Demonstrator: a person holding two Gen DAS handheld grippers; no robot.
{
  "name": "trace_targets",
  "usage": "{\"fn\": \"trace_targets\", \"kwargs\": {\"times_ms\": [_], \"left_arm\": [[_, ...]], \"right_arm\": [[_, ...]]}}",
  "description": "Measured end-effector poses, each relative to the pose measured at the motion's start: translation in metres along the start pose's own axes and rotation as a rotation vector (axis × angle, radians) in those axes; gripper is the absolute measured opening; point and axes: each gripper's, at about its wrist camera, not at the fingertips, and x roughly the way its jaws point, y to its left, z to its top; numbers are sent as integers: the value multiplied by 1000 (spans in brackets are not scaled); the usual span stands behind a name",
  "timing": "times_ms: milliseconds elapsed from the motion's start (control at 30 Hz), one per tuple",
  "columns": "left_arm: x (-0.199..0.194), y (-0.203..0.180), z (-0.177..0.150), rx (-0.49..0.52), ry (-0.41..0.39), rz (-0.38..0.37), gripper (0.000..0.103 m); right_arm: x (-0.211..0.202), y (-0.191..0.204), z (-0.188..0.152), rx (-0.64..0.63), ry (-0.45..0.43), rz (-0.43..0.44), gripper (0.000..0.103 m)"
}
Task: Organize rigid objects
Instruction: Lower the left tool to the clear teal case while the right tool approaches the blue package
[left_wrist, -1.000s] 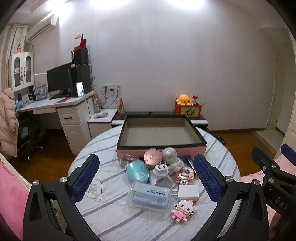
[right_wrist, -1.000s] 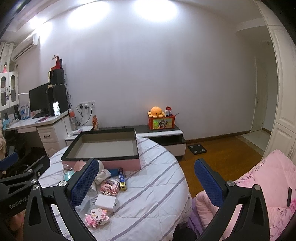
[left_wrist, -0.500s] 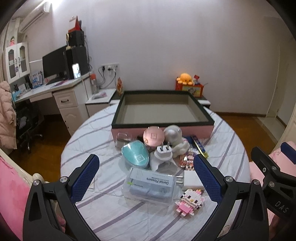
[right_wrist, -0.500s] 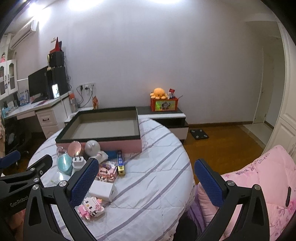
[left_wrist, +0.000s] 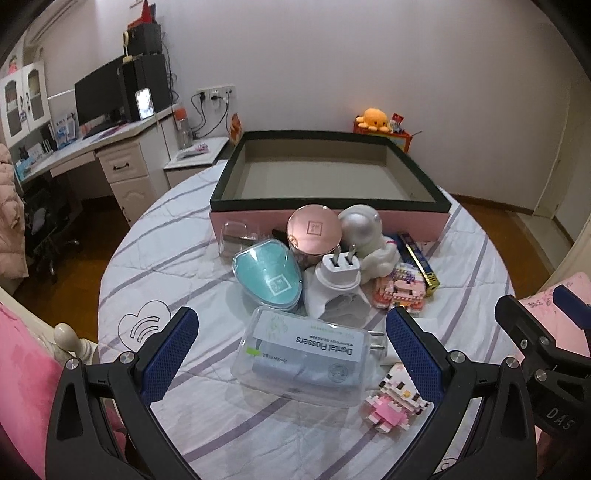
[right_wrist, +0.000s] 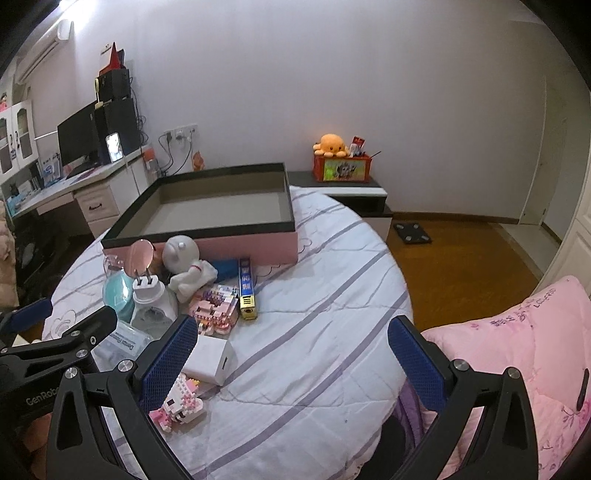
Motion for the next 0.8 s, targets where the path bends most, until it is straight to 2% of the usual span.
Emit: {"fn": "trace_targets", "kwargs": {"times_ms": [200,433,533,633,800], "left_arm": [[13,11,8,-17,34,1,103],[43,24,22,-15,82,60,103],[58,33,28,-37,111,66,103],[73,38,31,-57,149,88,103],[90,40,37,-83,207,70,103]], "right_arm": [[12,0,3,0,7,20,100],[42,-5,13,14,44,47,96],[60,-5,19,-7,75,27,90],[76,-2,25,-42,105,24,80],[103,5,30,-86,184,64,71]]}}
